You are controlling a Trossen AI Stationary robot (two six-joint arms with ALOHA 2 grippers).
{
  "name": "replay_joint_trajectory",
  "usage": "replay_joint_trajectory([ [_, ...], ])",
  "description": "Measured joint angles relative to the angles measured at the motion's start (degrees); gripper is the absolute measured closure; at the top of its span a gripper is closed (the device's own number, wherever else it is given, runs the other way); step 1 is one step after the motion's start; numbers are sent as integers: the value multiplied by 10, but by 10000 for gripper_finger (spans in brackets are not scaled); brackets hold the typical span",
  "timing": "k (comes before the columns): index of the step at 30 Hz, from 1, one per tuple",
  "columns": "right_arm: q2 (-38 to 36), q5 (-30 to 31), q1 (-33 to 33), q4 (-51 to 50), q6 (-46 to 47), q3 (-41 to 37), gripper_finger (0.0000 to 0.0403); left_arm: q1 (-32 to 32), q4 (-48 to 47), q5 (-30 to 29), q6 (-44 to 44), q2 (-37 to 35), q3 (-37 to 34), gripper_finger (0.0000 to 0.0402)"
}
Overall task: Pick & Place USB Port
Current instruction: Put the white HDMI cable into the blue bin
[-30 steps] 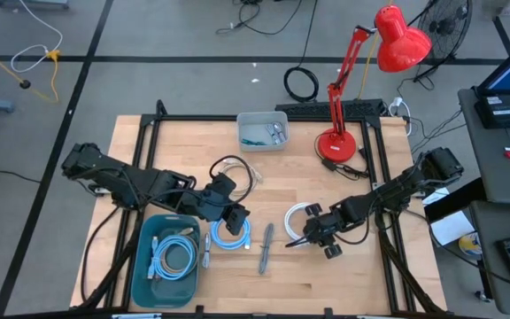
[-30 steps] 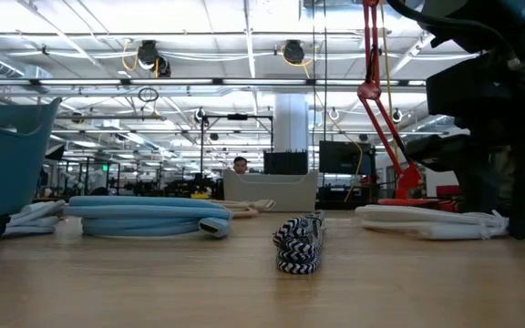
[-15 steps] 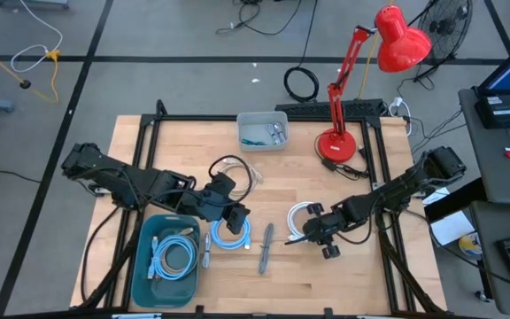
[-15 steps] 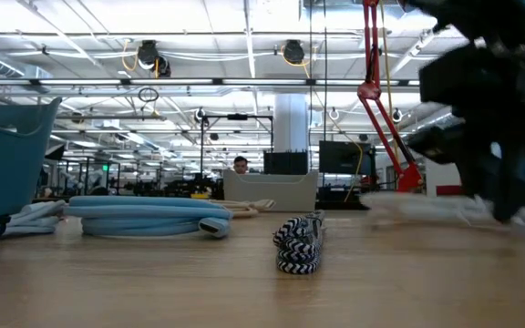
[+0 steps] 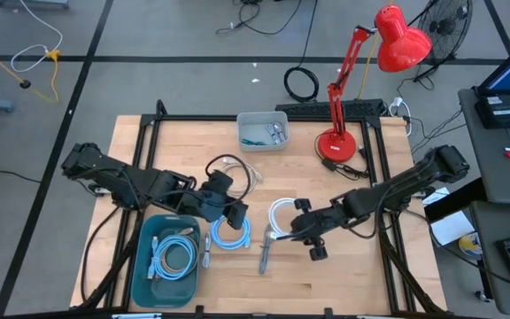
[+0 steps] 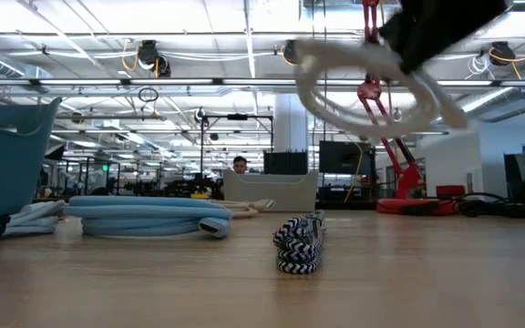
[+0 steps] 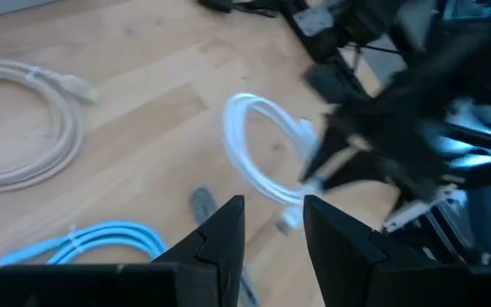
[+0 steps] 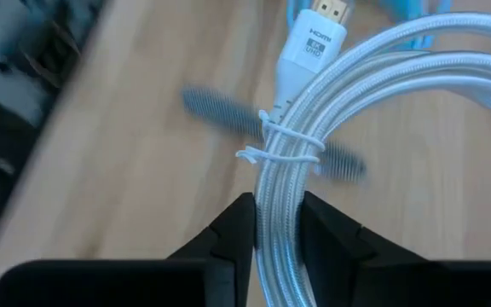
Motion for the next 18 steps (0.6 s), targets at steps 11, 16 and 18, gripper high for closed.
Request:
replay_joint_trajectory([
  [11, 0, 0, 0, -45, -24, 117, 333, -9, -362, -23, -323, 0, 0, 277],
  [16, 0, -1, 0, -56, -43, 141, 324, -17, -399, 4, -360, -1, 0, 277],
  [18, 0, -1, 1, -65, -55, 147, 323, -13, -387, 32, -349, -2, 0, 277],
])
